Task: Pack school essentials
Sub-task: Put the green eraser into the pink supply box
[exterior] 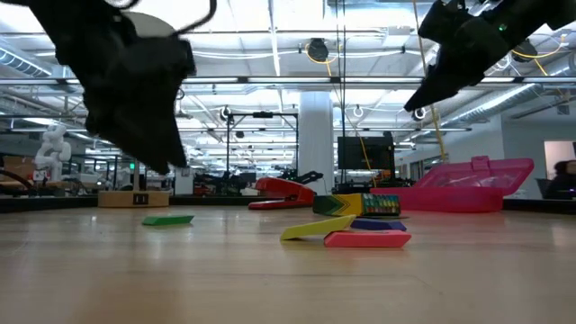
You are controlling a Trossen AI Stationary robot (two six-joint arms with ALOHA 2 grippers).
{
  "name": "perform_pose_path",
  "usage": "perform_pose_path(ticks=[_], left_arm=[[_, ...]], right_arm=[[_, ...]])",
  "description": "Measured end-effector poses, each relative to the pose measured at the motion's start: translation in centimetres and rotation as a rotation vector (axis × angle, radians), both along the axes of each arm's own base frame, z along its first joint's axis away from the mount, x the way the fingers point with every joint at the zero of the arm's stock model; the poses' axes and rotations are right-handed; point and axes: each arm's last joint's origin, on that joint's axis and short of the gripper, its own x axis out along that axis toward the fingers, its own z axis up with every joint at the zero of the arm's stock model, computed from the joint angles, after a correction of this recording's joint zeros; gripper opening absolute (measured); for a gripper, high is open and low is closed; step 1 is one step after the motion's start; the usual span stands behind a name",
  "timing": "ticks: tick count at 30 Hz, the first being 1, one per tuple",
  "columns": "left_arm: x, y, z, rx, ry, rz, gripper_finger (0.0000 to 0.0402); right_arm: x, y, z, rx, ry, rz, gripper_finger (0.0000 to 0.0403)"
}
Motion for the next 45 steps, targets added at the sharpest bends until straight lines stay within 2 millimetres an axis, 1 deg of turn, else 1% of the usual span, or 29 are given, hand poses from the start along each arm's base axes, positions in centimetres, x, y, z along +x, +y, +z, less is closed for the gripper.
perform_pose_path(ticks=[8, 11, 15, 17, 19, 22, 27, 30, 32, 36, 40, 45], left_arm=[[0.9, 0.2, -3.0, -0.035, 0.104, 0.011, 0.0241], [1.1, 0.1, -3.7, -0.029, 0.119, 0.017, 0.0241], [1.4, 0.0, -4.3, -0.007, 0.124, -0.018, 0.0240], [1.6, -0.1, -4.8, 0.016, 0.132, -0.035, 0.0232], [1.7, -0.1, -5.1, 0.029, 0.143, -0.045, 0.0213], [1.8, -0.2, -5.7, 0.040, 0.157, -0.064, 0.0172], [1.9, -0.3, -5.8, 0.051, 0.162, -0.113, 0.0099], [1.9, -0.3, -5.7, 0.063, 0.168, -0.148, 0.0071], [1.9, -0.3, -5.7, 0.069, 0.171, -0.159, 0.0061], [1.9, -0.3, -5.7, 0.077, 0.174, -0.175, 0.0063], [1.9, -0.3, -5.7, 0.088, 0.175, -0.192, 0.0074], [2.0, -0.1, -5.5, 0.100, 0.173, -0.217, 0.0075]], right_arm=[[1.2, -0.1, -0.4, -0.067, 0.007, 0.048, 0.0160], [1.6, 0.0, -0.6, -0.069, 0.006, 0.054, 0.0160], [1.9, 0.0, -1.1, -0.070, 0.027, 0.057, 0.0160], [2.1, 0.0, -1.3, -0.076, 0.041, 0.066, 0.0160], [2.2, 0.2, -1.4, -0.084, 0.048, 0.078, 0.0160], [2.2, 0.4, -1.5, -0.089, 0.058, 0.093, 0.0160], [2.2, 0.8, -1.5, -0.080, 0.055, 0.106, 0.0160], [2.2, 1.4, -1.5, -0.068, 0.052, 0.131, 0.0160], [2.2, 1.9, -1.5, -0.056, 0.048, 0.142, 0.0160], [1.8, 3.3, -1.8, 0.033, 0.041, 0.140, 0.0160], [0.9, 5.0, -3.5, 0.105, 0.042, 0.152, 0.0160], [0.0, 6.2, -5.4, 0.126, -0.027, 0.122, 0.0160]])
